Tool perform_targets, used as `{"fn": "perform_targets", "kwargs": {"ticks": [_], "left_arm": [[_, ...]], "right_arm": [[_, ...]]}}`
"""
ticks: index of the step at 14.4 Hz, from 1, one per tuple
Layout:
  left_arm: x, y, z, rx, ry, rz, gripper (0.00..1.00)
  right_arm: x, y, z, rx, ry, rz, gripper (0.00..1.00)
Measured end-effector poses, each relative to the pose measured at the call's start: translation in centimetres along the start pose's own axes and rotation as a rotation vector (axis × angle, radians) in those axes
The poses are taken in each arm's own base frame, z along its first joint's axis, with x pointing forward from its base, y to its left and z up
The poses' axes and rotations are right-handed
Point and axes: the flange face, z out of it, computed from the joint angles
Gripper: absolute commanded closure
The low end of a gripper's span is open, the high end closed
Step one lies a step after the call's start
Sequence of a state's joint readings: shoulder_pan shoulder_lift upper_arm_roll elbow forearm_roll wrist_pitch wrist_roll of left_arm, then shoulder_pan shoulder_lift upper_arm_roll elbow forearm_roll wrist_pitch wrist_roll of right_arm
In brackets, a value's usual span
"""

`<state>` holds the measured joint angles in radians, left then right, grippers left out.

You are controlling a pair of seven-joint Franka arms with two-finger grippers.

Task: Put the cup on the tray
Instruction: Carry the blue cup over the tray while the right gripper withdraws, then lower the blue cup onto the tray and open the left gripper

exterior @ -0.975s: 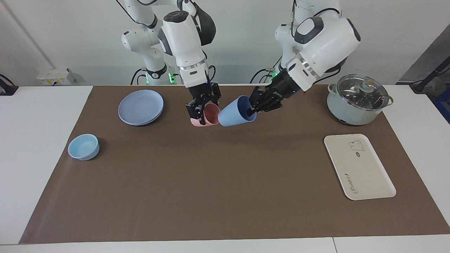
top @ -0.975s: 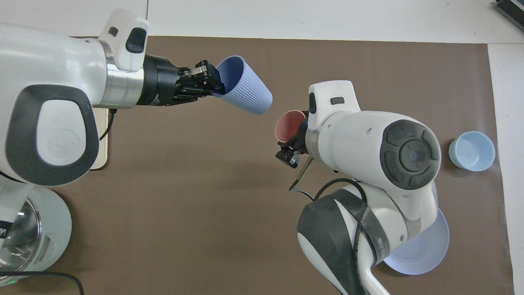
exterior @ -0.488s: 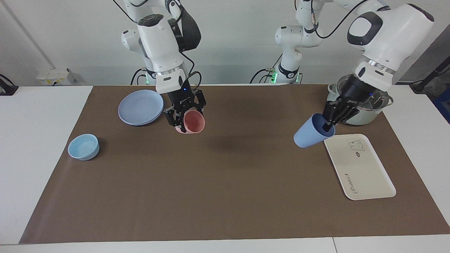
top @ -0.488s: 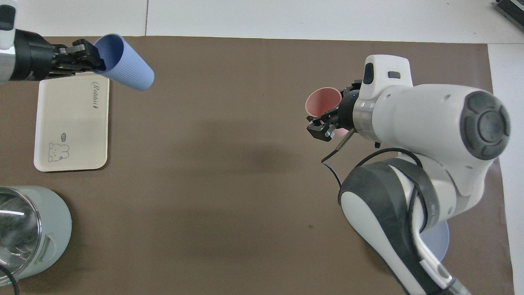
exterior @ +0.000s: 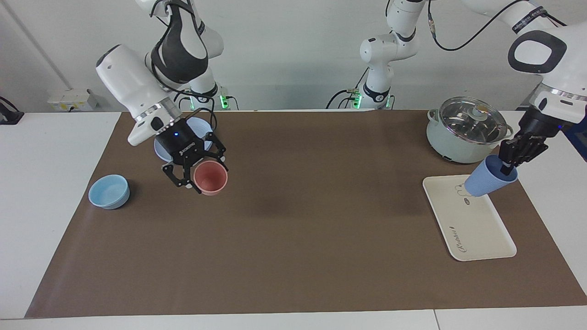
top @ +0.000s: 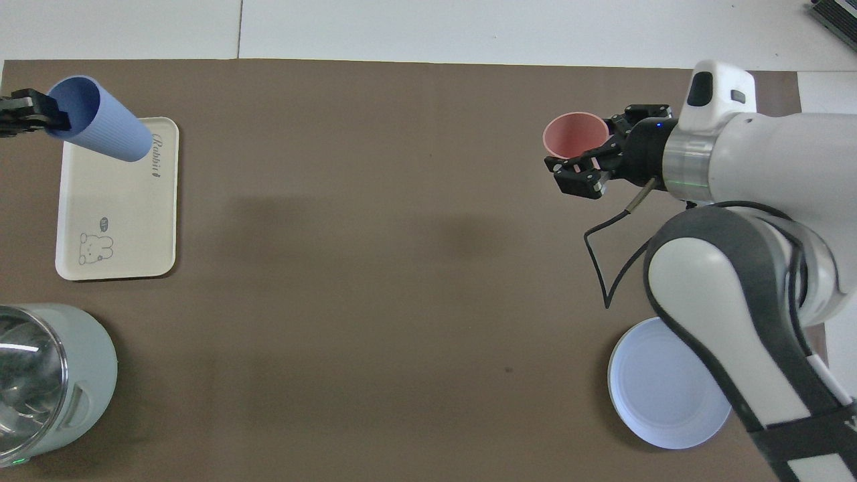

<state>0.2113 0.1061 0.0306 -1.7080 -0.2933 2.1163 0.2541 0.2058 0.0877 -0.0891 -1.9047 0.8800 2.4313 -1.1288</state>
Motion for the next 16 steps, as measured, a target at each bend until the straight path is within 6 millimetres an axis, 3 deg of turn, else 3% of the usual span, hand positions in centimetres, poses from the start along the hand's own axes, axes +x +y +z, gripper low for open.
{"fn": "perform_targets", "kwargs": {"ticks": [3, 5, 12, 16], "left_arm": [[-1.9, -4.5, 3.4, 0.047, 0.032, 0.024, 1.0], [-2.9, -5.9, 6.1, 0.069, 0.041, 0.026, 1.0], [-4.2, -7.1, 12.4, 0.085, 0.016, 0.011, 1.0], [-4.4, -7.6, 14.3, 0.068, 0.026, -0.029, 1.0]], "right_arm": [[-4.5, 3.6, 2.1, 0.024, 0.132, 0.011, 1.0], [-7.5, 5.4, 3.6, 0.021, 0.191, 0.036, 1.0], [-15.3, 9.4, 5.7, 0.038, 0.302, 0.009, 1.0], [-21.6, 13.0, 6.6, 0.074, 0.353, -0.051, 1.0]]}}
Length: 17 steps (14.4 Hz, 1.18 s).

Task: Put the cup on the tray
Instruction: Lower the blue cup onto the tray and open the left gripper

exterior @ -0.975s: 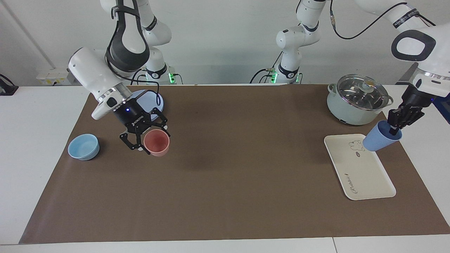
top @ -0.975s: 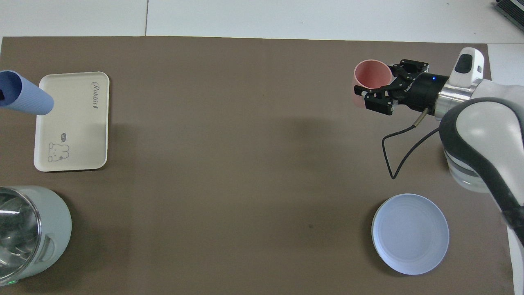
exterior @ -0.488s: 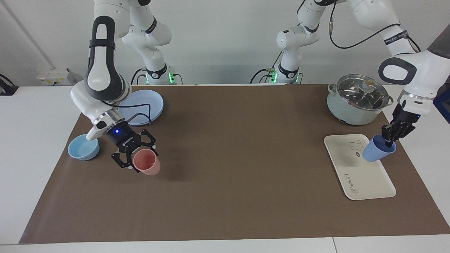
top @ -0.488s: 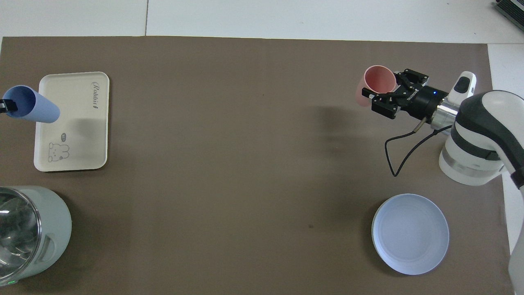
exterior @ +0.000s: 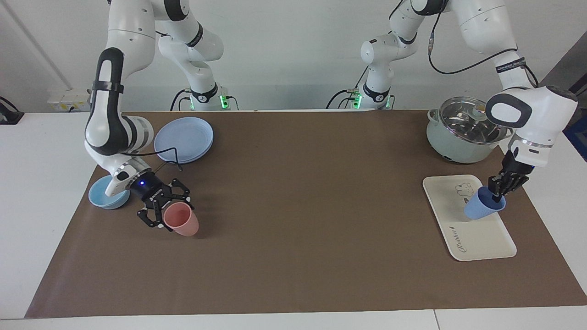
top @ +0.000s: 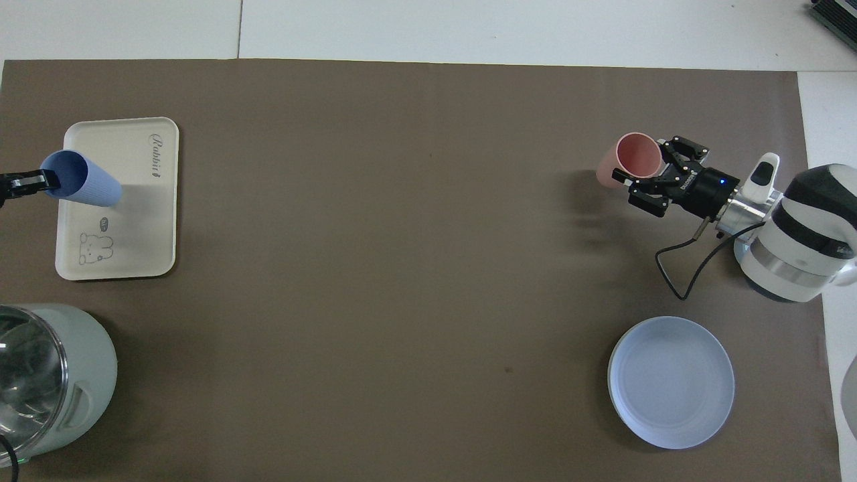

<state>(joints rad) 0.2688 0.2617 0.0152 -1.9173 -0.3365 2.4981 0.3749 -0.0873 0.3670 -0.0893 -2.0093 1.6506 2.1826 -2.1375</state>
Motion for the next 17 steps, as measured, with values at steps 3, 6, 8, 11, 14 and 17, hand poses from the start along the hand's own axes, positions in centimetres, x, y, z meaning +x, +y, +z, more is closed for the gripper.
{"fn": "perform_targets", "kwargs": {"ticks": [3, 6, 8, 11, 14, 17], "left_arm": [[0.1, 0.1, 0.1, 0.001, 0.012, -0.003, 0.99], [0.2, 0.1, 0.0, 0.002, 0.017, -0.002, 0.8], [0.3, 0.1, -0.1, 0.003, 0.02, -0.001, 0.66], [0.6, 0.2, -0.4, 0.003, 0.029, 0.001, 0.54], [1.3, 0.4, -1.1, 0.002, 0.042, 0.004, 0.47], [3.4, 2.3, -3.3, -0.044, 0.003, 0.012, 0.47]], "right_arm": [[-1.2, 0.6, -0.4, 0.002, 0.002, -0.013, 1.0], [-1.3, 0.3, 0.0, 0.009, 0.0, -0.019, 0.0], [-1.5, 0.2, 0.0, 0.011, -0.002, -0.017, 0.0], [-1.7, 0.1, 0.0, 0.012, -0.005, -0.014, 0.0], [-1.7, 0.0, 0.1, 0.015, -0.002, -0.014, 0.0], [-1.4, 0.1, 0.0, 0.017, 0.004, -0.017, 0.0]]}}
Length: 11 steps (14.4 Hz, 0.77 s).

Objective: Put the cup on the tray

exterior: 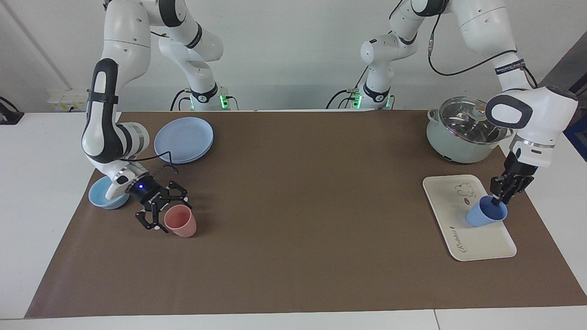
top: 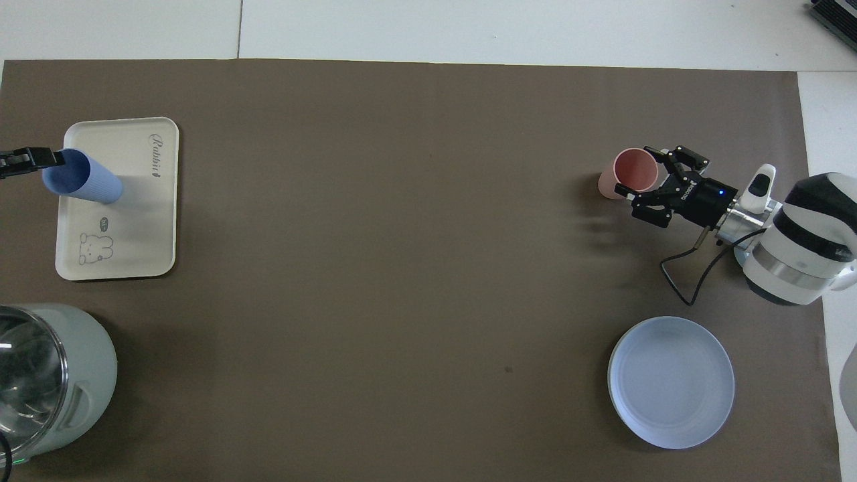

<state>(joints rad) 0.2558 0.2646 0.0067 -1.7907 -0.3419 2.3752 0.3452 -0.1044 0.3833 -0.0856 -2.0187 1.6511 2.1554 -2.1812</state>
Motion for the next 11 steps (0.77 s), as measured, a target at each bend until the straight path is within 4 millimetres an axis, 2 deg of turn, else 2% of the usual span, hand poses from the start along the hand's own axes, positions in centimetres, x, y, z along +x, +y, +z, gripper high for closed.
{"fn": "perform_targets", "kwargs": {"ticks": [3, 4, 6, 8, 11], "left_arm": [[2.5, 3.7, -3.5, -0.009, -0.083, 0.038, 0.47], [3.0, 5.7, -4.5, 0.021, -0.122, 0.068, 0.47], [3.4, 11.2, -5.8, 0.08, -0.203, 0.13, 0.47], [2.6, 17.1, -6.3, 0.126, -0.294, 0.198, 0.47], [0.4, 22.3, -7.3, 0.213, -0.454, 0.303, 0.47]], "right_arm": [[1.5, 0.0, -0.6, -0.007, 0.015, -0.017, 0.0], [2.4, -0.1, -0.9, -0.011, 0.024, -0.013, 0.0], [4.7, -0.4, -1.7, -0.016, 0.045, 0.028, 0.0], [7.2, -0.8, -3.0, -0.014, 0.013, 0.069, 0.0], [11.4, -1.8, -5.7, -0.003, -0.135, 0.093, 0.0]]}}
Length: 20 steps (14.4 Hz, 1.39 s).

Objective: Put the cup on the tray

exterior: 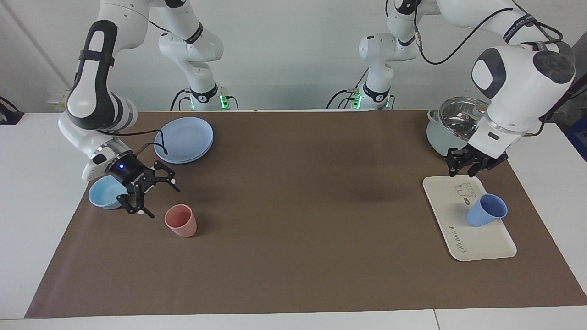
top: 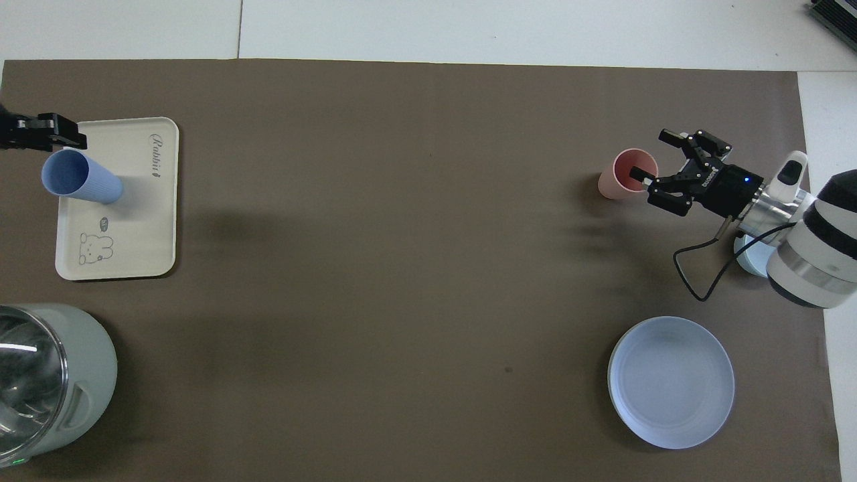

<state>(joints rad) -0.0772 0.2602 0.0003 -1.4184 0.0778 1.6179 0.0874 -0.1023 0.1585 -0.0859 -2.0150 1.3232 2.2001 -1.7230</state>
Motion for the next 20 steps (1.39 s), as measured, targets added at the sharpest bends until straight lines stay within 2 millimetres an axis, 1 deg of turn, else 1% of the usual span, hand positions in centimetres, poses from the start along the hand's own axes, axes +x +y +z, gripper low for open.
{"fn": "perform_targets", "kwargs": {"ticks": [1, 2, 3, 5, 7, 8, 10, 12, 13, 14, 16, 17, 19, 20], "left_arm": [[-0.5, 1.3, -0.7, 0.021, -0.031, 0.022, 0.47], [-1.1, 2.1, -1.8, 0.032, -0.034, 0.035, 0.47], [-2.0, 2.5, -3.2, 0.036, -0.031, 0.04, 0.47], [-4.3, 2.1, -6.2, 0.039, -0.012, 0.031, 0.47], [-5.9, 1.3, -8.1, 0.04, 0.012, 0.014, 0.47], [-6.4, 0.8, -8.5, 0.04, 0.017, 0.006, 0.47], [-6.9, -0.7, -8.1, 0.038, 0.006, -0.021, 0.47], [-7.3, -3.6, -7.3, 0.034, -0.006, -0.039, 0.47], [-7.4, -4.9, -7.2, 0.033, -0.001, -0.046, 0.45], [-7.3, -5.5, -7.3, 0.034, 0.013, -0.05, 0.42], [-7.0, -4.9, -7.5, 0.037, 0.035, -0.046, 0.41], [-6.8, -4.2, -7.6, 0.037, 0.04, -0.048, 0.41], [-6.5, -2.2, -7.7, 0.037, 0.044, -0.047, 0.4], [-6.4, -1.5, -7.7, 0.037, 0.044, -0.045, 0.4]], "right_arm": [[1.2, -0.6, -0.9, -0.001, -0.052, -0.003, 0.0], [2.3, -1.2, -1.6, -0.007, -0.104, -0.011, 0.0], [3.5, -1.9, -2.0, -0.024, -0.159, -0.017, 0.0], [6.2, -4.0, -2.0, -0.072, -0.287, 0.006, 0.0], [8.3, -6.5, -1.4, -0.15, -0.434, 0.056, 0.0], [9.1, -7.6, -1.0, -0.203, -0.505, 0.075, 0.0], [10.2, -9.7, 0.0, -0.328, -0.614, 0.122, 0.0], [10.5, -11.5, 0.9, -0.421, -0.692, 0.188, 0.0], [10.6, -12.2, 1.0, -0.457, -0.73, 0.234, 0.0], [11.1, -12.7, 0.5, -0.49, -0.76, 0.29, 0.0], [13.2, -13.1, -1.8, -0.54, -0.796, 0.389, 0.0], [14.6, -13.1, -3.3, -0.559, -0.811, 0.411, 0.0], [17.0, -13.5, -6.8, -0.577, -0.852, 0.451, 0.0], [17.7, -13.7, -8.2, -0.576, -0.873, 0.475, 0.0]]}}
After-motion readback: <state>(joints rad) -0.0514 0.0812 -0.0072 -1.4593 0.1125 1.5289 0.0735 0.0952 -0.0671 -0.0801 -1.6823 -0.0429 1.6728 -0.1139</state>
